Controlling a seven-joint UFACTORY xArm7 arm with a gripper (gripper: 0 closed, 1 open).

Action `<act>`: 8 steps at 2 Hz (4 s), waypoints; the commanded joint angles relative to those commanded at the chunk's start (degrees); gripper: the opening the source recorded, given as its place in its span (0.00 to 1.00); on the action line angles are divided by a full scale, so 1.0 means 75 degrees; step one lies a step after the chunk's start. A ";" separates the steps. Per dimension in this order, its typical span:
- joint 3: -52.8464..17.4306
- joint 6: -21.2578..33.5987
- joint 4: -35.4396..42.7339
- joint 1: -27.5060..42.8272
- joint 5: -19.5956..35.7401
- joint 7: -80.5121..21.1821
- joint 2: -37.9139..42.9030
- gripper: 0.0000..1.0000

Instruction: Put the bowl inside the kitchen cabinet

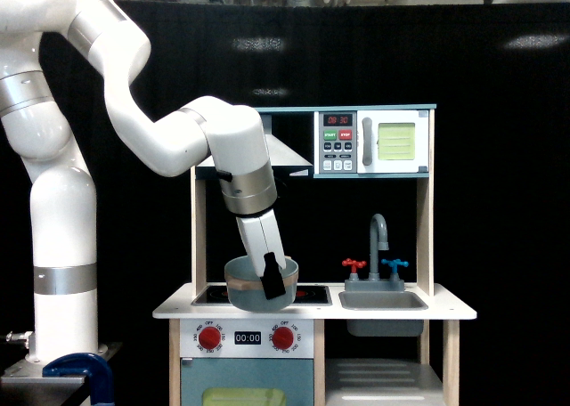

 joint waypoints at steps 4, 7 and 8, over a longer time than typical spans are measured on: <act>0.4504 -0.0956 0.4760 -0.1388 0.5925 -0.2160 0.7341 0.00; 0.5766 -0.1994 0.4754 -0.1685 0.6032 -0.1983 0.7490 0.00; 0.5963 -0.2137 0.4818 -0.1750 0.5963 -0.1877 0.7534 1.00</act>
